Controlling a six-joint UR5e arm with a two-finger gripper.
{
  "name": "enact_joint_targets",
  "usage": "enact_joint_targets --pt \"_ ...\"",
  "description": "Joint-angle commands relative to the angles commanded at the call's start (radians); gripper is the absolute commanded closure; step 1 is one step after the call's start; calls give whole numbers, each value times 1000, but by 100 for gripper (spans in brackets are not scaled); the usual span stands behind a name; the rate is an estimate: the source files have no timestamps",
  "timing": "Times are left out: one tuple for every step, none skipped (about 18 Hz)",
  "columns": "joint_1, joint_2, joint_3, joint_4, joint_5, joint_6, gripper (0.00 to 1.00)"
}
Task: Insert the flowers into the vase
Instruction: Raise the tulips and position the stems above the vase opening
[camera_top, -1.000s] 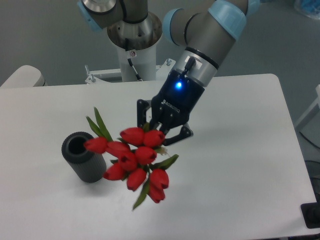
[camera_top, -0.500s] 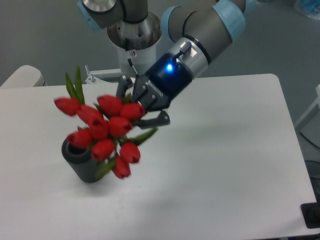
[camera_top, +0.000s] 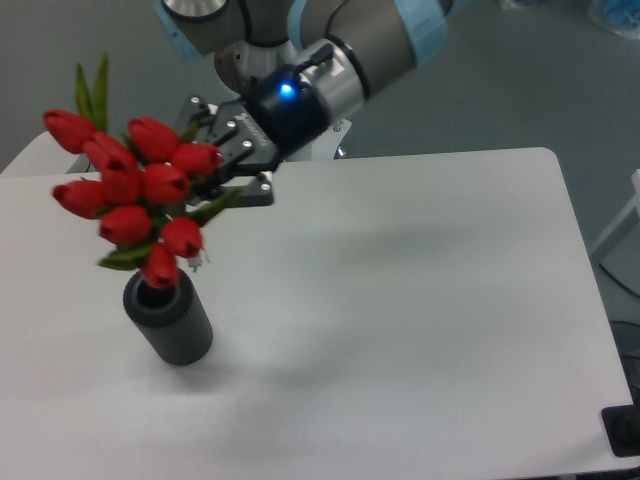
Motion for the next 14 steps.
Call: enact_joint_targets --pt "-6 0 -5 -2 3 -2 84" --pt "-9 -9 -8 0 0 2 86" --pt "-14 -15 -3 2 -3 15 87" --pt "-34 -28 -2 8 -3 73 87" --pt "-52 -35 -2 8 -5 139 87" --pt "-66 -38 -9 8 -9 178 87" --pt "-69 -46 -9 8 -15 182 88" --pt "-71 -48 -9 8 -23 184 93" --pt "-71 -49 -8 8 -28 184 93" --pt "-72 -49 -11 8 -28 184 93" --pt "-74 -49 -20 8 -28 183 93" --pt "-74 -48 -31 8 -28 184 93" --pt "-74 -45 -34 8 -28 183 93" --pt "-74 -43 -43 8 -28 184 92"
